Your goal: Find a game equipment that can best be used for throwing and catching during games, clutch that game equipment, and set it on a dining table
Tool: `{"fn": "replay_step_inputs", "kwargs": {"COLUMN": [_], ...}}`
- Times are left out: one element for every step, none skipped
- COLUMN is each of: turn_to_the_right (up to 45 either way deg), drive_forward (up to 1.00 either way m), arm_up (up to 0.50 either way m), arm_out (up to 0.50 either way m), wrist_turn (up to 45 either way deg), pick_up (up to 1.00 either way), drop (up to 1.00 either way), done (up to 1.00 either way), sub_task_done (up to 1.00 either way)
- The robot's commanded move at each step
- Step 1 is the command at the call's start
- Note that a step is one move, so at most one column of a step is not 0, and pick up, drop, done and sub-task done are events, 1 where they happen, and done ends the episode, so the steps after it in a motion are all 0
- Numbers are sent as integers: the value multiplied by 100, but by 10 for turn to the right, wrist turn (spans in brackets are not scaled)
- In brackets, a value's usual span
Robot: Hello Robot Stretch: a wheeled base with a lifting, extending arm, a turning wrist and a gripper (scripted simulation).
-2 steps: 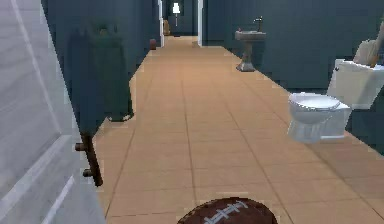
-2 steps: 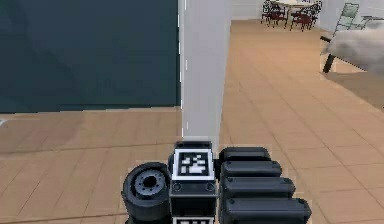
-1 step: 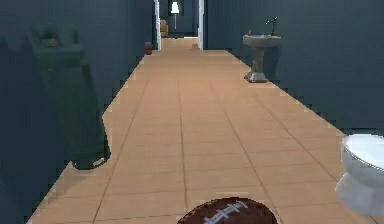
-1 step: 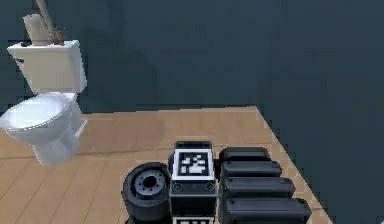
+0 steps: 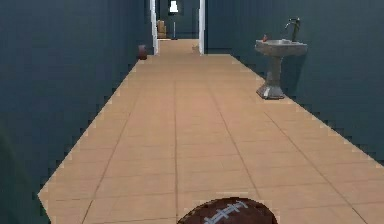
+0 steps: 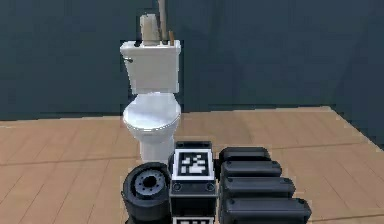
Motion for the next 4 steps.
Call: {"fn": "replay_step_inputs", "kwargs": {"turn_to_the_right": [0,0,0,0], "drive_forward": [100,100,100,100], "arm_up": [0,0,0,0], "arm_out": [0,0,0,0], "wrist_turn": [0,0,0,0], "pick_up": [0,0,0,0], "drop": [0,0,0,0], "done": [0,0,0,0], "sub_task_done": [0,0,0,0]}}
